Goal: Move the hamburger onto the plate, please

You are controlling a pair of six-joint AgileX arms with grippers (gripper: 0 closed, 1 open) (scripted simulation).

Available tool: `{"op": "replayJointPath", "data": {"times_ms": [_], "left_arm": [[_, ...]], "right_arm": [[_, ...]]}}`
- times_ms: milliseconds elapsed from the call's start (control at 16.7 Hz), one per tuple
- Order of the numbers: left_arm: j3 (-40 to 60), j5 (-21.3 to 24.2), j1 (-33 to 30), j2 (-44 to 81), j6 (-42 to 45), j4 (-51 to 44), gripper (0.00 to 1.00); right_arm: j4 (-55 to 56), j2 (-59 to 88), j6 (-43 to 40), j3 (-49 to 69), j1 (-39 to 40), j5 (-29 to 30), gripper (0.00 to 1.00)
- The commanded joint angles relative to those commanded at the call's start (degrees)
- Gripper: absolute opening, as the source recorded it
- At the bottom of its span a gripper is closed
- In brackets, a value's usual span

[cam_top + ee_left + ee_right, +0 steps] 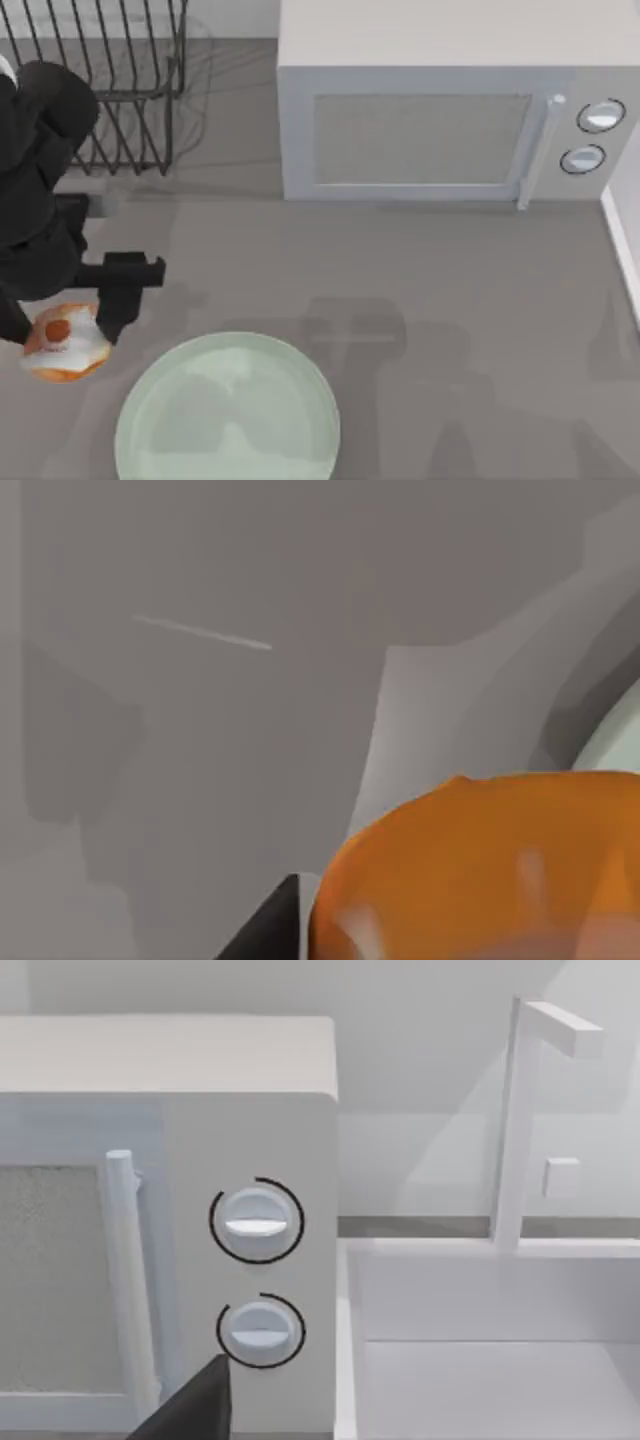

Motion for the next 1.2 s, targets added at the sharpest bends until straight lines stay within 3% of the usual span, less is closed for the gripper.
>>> {"op": "replayJointPath", "data": {"times_ms": [240, 420, 840, 1200], "left_arm": [[2.23, 0.83, -16.9, 3.77, -16.86, 0.39, 0.0], [2.98, 1.03, -23.85, 4.53, -23.88, 1.51, 0.0], [2.61, 1.01, -25.22, 4.37, -25.36, 2.1, 0.0], [-3.22, 1.07, -25.75, 6.77, -25.77, 11.2, 0.0]], "right_arm": [[0.0, 0.0, 0.0, 0.0, 0.0, 0.0, 1.0], [0.0, 0.0, 0.0, 0.0, 0.0, 0.0, 1.0], [0.0, 0.0, 0.0, 0.0, 0.0, 0.0, 1.0], [0.0, 0.0, 0.0, 0.0, 0.0, 0.0, 1.0]]}}
